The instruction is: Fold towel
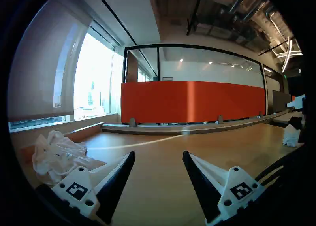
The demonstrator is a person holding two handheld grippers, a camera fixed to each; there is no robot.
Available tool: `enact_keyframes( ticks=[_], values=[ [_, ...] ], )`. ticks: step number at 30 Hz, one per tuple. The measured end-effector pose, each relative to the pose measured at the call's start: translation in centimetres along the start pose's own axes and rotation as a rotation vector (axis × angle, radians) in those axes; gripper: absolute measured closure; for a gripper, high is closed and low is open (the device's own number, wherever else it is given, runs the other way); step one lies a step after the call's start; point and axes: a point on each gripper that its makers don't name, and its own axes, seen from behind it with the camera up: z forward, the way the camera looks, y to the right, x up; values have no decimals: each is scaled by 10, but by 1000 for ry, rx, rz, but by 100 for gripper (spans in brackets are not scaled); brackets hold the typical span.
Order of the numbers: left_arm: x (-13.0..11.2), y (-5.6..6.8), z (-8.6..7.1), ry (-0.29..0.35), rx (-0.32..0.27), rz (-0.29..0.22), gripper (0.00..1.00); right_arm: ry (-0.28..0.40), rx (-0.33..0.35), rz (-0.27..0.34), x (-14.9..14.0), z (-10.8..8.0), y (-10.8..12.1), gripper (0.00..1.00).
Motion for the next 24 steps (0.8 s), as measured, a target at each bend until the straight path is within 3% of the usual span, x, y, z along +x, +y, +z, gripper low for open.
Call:
enact_keyframes(
  ticks=[12,24],
  values=[
    [0,0,0,0,0,0,10,48,32,-15,-48,-3,1,0],
    [0,0,0,0,0,0,10,67,16,10,-69,0,15,0]
  ],
)
